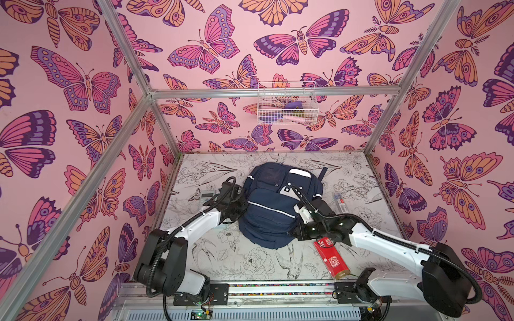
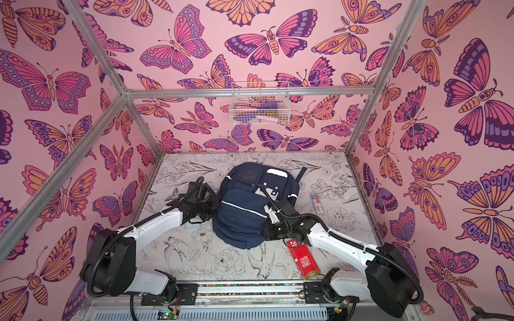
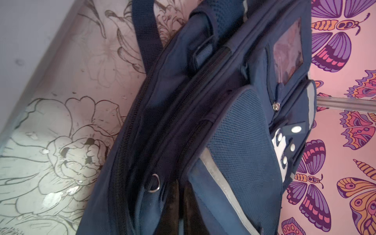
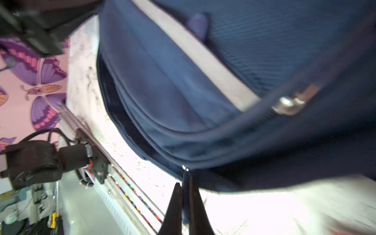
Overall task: Pack books, pencil case, and school supplies into a backpack
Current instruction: Unzip the student bag at the center of the table.
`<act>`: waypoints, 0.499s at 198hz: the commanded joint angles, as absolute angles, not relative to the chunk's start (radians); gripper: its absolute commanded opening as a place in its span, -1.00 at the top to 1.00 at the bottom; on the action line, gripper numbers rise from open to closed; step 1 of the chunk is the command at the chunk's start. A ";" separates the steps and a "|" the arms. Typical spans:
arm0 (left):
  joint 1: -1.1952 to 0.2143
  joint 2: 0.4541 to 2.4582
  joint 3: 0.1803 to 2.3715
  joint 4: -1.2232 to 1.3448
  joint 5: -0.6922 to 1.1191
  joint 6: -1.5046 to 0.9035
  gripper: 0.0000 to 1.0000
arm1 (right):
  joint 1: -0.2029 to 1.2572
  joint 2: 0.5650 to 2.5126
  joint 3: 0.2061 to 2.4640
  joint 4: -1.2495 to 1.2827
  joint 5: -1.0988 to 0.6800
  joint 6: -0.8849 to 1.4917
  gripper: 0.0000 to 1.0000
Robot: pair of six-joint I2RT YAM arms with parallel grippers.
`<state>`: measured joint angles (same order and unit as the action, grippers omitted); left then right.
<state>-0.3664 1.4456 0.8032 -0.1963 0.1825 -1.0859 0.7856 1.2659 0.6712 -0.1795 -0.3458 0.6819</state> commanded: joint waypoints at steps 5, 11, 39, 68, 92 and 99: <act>-0.364 1.418 0.755 -0.146 0.162 -1.171 1.00 | 0.857 1.360 0.711 0.137 -0.383 0.785 1.00; -0.364 1.414 0.747 -0.142 0.157 -1.177 1.00 | 0.872 1.394 0.741 0.162 -0.382 0.783 1.00; -0.364 1.380 0.725 -0.139 0.125 -1.190 1.00 | 0.918 1.528 0.926 0.058 -0.222 0.735 1.00; -0.354 1.327 0.713 -0.168 0.083 -1.181 1.00 | 0.849 1.459 0.962 -0.138 0.000 0.706 1.00; -0.354 1.316 0.708 -0.177 0.102 -1.173 1.00 | 0.780 1.379 0.945 -0.256 0.100 0.635 1.00; -0.357 1.315 0.703 -0.176 0.107 -1.183 1.00 | 0.753 1.367 0.943 -0.286 0.097 0.611 1.00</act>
<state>-0.3645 1.3323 0.7292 -0.1345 0.1467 -1.1614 0.8349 1.4326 0.9352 -0.1440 -0.0994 0.6991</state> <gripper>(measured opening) 0.060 0.085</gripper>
